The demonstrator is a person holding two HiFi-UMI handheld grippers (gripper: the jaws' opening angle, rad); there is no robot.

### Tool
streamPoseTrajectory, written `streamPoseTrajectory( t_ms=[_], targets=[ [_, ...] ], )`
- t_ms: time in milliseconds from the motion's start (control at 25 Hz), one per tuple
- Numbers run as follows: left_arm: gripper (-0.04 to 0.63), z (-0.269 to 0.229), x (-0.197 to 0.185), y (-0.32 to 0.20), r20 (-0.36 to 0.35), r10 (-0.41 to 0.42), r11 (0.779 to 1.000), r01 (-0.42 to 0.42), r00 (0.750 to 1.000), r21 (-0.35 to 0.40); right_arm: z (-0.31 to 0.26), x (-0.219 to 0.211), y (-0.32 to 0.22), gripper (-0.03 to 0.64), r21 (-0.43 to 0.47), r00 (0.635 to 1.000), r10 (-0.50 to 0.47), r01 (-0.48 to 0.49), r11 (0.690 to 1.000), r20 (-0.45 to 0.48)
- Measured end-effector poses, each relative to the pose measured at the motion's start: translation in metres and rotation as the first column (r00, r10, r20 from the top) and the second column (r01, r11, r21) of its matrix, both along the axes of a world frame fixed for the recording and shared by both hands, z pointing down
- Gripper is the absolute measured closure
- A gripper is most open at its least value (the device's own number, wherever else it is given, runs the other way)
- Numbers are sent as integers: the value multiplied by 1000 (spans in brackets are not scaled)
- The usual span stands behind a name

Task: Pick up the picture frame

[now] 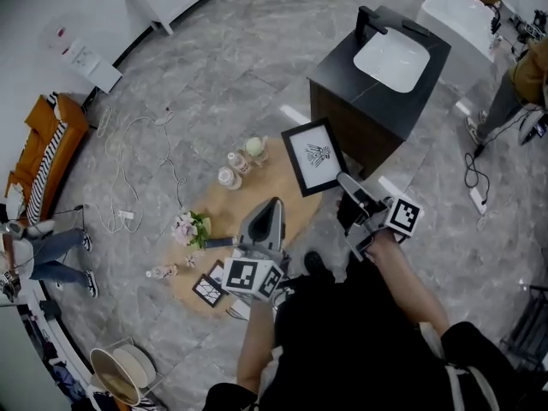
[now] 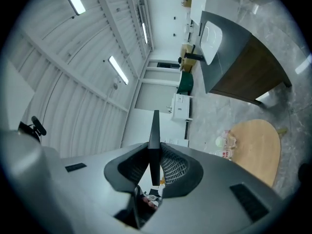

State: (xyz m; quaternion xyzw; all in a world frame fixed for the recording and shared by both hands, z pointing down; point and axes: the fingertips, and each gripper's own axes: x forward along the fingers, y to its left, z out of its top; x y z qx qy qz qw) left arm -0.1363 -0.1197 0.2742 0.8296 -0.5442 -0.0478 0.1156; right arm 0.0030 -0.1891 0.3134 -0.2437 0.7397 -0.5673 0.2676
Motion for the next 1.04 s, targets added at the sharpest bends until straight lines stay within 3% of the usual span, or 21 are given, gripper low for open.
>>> streamPoseTrajectory(
  t_ms=[280, 1040],
  targets=[
    [592, 1, 9, 23, 14, 10, 1000, -10, 1000, 3, -13, 19, 23, 541, 29, 999, 33, -34, 999, 31],
    [592, -1, 9, 19, 22, 4, 1000, -4, 1000, 5, -18, 18, 25, 541, 57, 1000, 10, -11, 998, 22]
  ],
)
